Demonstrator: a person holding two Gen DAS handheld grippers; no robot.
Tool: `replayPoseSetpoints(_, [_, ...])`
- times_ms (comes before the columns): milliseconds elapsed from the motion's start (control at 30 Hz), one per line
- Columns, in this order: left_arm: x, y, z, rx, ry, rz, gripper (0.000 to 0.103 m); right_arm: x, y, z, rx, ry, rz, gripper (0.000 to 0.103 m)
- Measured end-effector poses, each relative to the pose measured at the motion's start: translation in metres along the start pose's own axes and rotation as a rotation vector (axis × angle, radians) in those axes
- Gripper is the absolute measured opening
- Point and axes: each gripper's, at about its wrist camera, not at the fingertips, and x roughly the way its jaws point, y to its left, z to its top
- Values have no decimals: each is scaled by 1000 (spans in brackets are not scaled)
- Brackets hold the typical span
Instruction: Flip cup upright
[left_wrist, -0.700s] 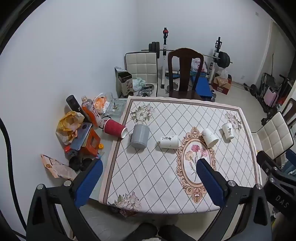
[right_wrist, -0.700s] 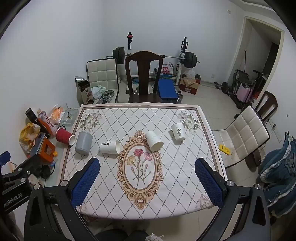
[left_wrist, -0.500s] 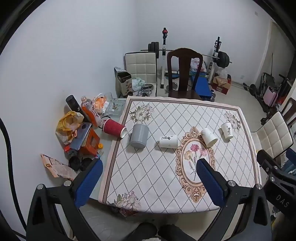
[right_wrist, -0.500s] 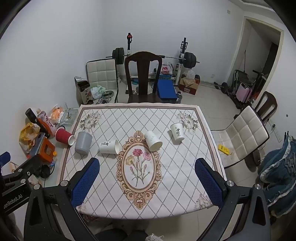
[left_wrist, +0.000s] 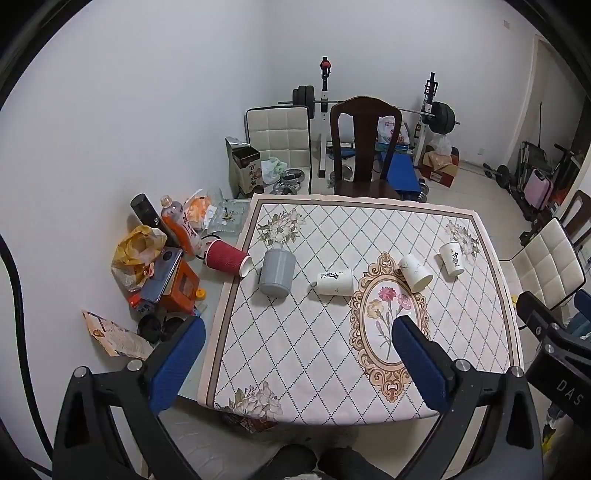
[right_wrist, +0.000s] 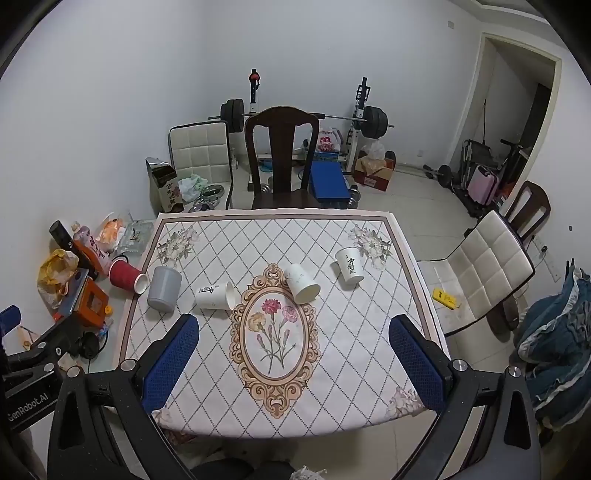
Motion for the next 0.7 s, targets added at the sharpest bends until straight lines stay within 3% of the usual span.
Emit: replayPoseSetpoints(700, [-5,-1,9,19,-6,-19,103,-1,-4,-2,2,7,-3,103])
